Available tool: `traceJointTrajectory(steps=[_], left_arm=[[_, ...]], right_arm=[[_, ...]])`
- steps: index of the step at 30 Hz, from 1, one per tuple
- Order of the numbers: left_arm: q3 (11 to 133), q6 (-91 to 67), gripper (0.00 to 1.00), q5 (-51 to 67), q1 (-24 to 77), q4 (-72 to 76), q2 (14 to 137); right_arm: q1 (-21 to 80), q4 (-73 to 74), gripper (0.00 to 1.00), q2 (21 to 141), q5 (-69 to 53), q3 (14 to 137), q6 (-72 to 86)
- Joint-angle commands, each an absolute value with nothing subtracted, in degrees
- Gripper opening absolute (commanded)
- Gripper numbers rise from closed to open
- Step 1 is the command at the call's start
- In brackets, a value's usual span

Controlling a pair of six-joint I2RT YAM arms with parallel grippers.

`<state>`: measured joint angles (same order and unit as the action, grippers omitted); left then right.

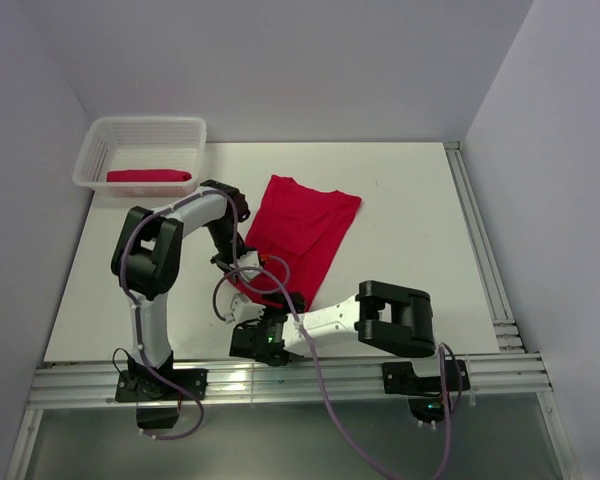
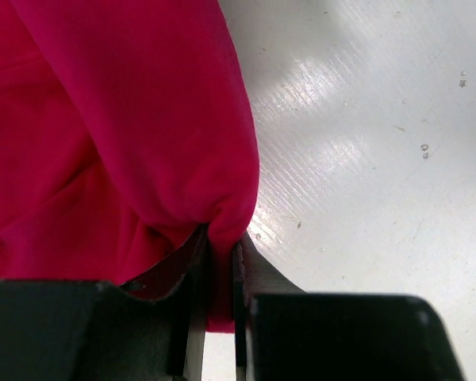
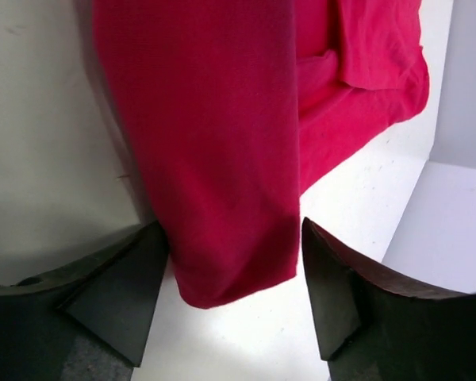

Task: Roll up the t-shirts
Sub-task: Roll the tshirt

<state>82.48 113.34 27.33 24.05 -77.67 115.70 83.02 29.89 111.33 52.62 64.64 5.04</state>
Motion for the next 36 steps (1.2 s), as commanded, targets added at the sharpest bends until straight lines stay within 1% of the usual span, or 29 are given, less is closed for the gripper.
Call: traceJointTrajectory(steps=[1, 2, 3, 5, 10, 13, 14, 17, 18, 20, 21, 23, 24, 26, 27, 29, 35, 36], left_arm=[[83.4, 122.5, 0.0, 26.0, 24.9, -78.6, 117.9], [83.6, 122.3, 0.0, 26.2, 25.0, -78.6, 118.0], [83.8, 122.2, 0.0, 26.2, 25.0, -78.6, 118.2], [83.9, 121.9, 0.0, 26.1, 25.0, -78.6, 118.4], [84.3, 121.6, 0.0, 25.8, 25.2, -78.6, 118.5], [84.5, 121.6, 0.0, 25.9, 25.4, -78.6, 118.5], [84.6, 121.6, 0.0, 25.9, 25.4, -78.6, 118.5], [84.6, 121.6, 0.0, 26.2, 25.4, -78.6, 118.3], [84.7, 121.6, 0.0, 26.3, 25.3, -78.6, 118.4], [84.7, 121.6, 0.0, 26.5, 25.4, -78.6, 118.3], [84.8, 121.6, 0.0, 26.6, 25.4, -78.6, 118.0], [84.8, 121.4, 0.04, 26.9, 25.3, -78.5, 117.8], [84.9, 121.1, 0.14, 27.1, 25.4, -78.5, 117.4], [84.8, 120.7, 0.24, 27.2, 25.4, -78.4, 116.9], [84.8, 120.4, 0.32, 27.2, 25.3, -78.2, 116.1], [84.2, 119.8, 0.34, 27.2, 25.4, -77.4, 115.1], [81.2, 118.8, 0.4, 27.4, 24.5, -74.4, 109.4], [81.2, 118.8, 0.43, 27.9, 24.3, -74.4, 108.9]], right_arm=[[82.0, 30.6, 0.74, 114.2, 49.0, 64.1, 8.1], [82.1, 30.4, 0.68, 114.3, 48.7, 64.0, 8.3], [81.9, 30.4, 0.64, 114.2, 48.6, 64.0, 8.4], [81.9, 30.3, 0.61, 114.3, 49.0, 63.9, 9.0], [82.0, 30.4, 0.62, 114.2, 49.2, 64.0, 9.9], [82.0, 30.9, 0.49, 115.0, 46.9, 64.6, 9.5], [81.9, 31.0, 0.41, 115.2, 46.5, 64.9, 9.7], [81.7, 31.7, 0.27, 115.8, 44.5, 65.7, 10.2], [81.4, 31.9, 0.18, 115.8, 44.4, 66.4, 11.2], [81.3, 33.7, 0.05, 116.1, 43.8, 67.5, 12.9], [81.2, 33.8, 0.05, 115.8, 43.2, 67.8, 13.3], [81.1, 32.4, 0.03, 114.1, 39.5, 67.3, 13.4], [81.1, 31.7, 0.03, 113.3, 38.5, 66.8, 13.5], [81.0, 30.6, 0.03, 111.2, 35.2, 66.5, 13.9], [80.9, 30.5, 0.02, 110.2, 34.2, 66.5, 14.1], [80.6, 30.4, 0.01, 109.4, 32.6, 66.4, 14.5], [78.3, 27.0, 0.01, 105.7, 22.7, 63.6, 15.1], [78.0, 26.4, 0.0, 105.2, 20.2, 62.7, 15.3]])
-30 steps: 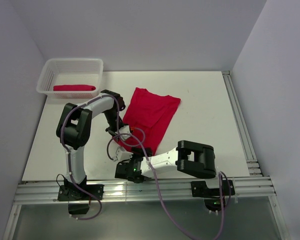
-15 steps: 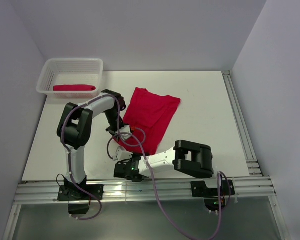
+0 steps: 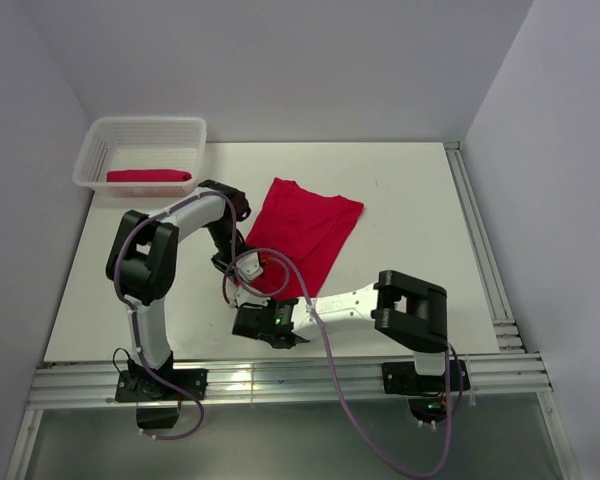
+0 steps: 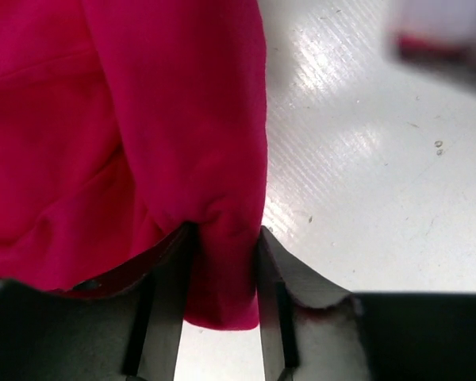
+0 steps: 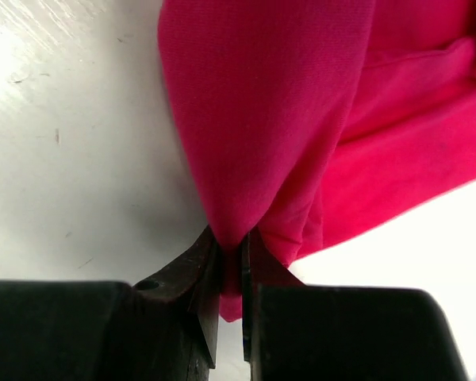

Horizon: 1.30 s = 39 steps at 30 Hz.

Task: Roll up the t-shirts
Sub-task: Roll the tshirt

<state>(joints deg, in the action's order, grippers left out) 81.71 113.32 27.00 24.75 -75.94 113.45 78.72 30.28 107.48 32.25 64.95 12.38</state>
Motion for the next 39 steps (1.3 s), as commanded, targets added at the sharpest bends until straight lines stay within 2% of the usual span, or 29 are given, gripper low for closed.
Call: traceJointTrajectory(steps=[1, 4, 6, 7, 9, 19, 22, 30, 39], left_arm=[[81.2, 119.2, 0.44, 28.6, 23.9, -74.4, 108.5], [81.5, 119.3, 0.52, 30.1, 22.5, -74.4, 106.9], [81.2, 119.8, 0.67, 30.9, 20.9, -74.2, 105.4], [80.8, 120.1, 0.68, 32.2, 20.4, -73.4, 104.9], [80.1, 120.1, 0.78, 33.5, 18.6, -72.5, 103.4], [79.6, 119.7, 0.8, 43.9, 10.0, -68.6, 100.1], [77.4, 124.6, 0.8, 46.8, 6.9, -69.3, 98.4], [58.4, 136.1, 0.8, 46.7, 4.7, -60.3, 85.2], [50.4, 144.4, 0.81, 48.2, 4.7, -53.4, 81.8]], right_arm=[[77.7, 25.0, 0.0, 104.2, 19.1, 62.1, 15.4], [76.5, 22.3, 0.0, 102.8, 15.3, 60.1, 15.9], [75.7, 21.4, 0.01, 102.2, 14.1, 59.2, 16.1], [75.6, 20.6, 0.01, 102.1, 13.1, 58.8, 16.1], [75.2, 19.2, 0.0, 101.5, 12.0, 58.1, 16.0], [71.1, 14.6, 0.0, 100.5, 0.4, 55.5, 15.6], [69.6, 13.1, 0.0, 100.5, -3.9, 54.4, 16.1], [62.4, 7.8, 0.0, 101.2, -16.6, 50.6, 19.1], [53.6, -5.0, 0.0, 102.5, -35.6, 44.3, 25.6]])
